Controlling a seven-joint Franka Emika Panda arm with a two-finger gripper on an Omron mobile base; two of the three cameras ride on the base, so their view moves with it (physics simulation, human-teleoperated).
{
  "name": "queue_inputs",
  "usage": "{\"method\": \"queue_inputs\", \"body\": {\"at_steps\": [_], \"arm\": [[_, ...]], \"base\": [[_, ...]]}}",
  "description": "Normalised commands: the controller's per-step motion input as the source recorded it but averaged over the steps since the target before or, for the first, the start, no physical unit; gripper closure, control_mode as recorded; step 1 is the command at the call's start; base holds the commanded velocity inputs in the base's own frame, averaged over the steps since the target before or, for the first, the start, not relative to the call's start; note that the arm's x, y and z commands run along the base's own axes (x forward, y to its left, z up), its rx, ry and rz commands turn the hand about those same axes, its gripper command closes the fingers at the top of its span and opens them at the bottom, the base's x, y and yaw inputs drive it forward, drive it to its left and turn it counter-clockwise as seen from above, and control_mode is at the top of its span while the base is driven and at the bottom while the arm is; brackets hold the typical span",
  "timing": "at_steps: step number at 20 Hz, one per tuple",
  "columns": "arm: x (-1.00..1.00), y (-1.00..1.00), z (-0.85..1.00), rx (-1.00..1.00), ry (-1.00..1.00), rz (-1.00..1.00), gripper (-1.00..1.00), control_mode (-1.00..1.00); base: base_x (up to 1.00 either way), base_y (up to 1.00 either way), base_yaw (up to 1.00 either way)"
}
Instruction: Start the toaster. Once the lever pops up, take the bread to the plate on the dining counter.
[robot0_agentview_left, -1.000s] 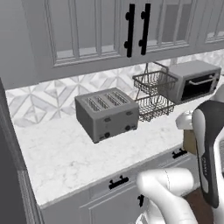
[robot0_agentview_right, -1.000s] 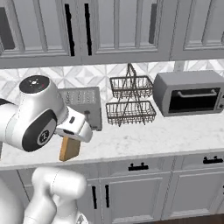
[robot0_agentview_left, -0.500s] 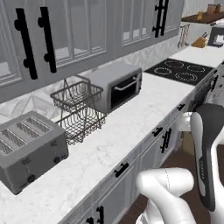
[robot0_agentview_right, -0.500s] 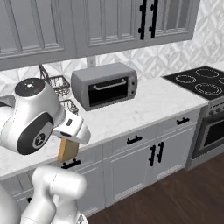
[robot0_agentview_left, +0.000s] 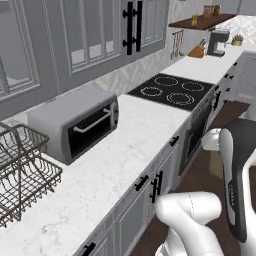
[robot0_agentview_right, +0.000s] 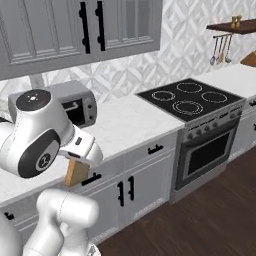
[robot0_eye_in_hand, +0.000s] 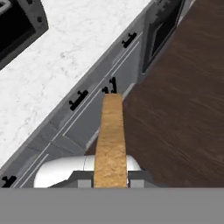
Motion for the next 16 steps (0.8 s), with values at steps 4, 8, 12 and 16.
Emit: {"method": "queue_inputs", "body": {"at_steps": [4,8,12,16], "arm": [[0.0,0.0,0.0,0.0,0.0,0.0,1.0,1.0],[0.0,0.0,0.0,0.0,0.0,0.0,1.0,1.0],[0.0,0.0,0.0,0.0,0.0,0.0,1.0,1.0],[0.0,0.0,0.0,0.0,0.0,0.0,1.0,1.0]], "base": [[0.26,-1.0,-0.37],[0.09,-1.0,-0.52],[0.11,-1.0,-0.55],[0.18,-1.0,-0.52]]}}
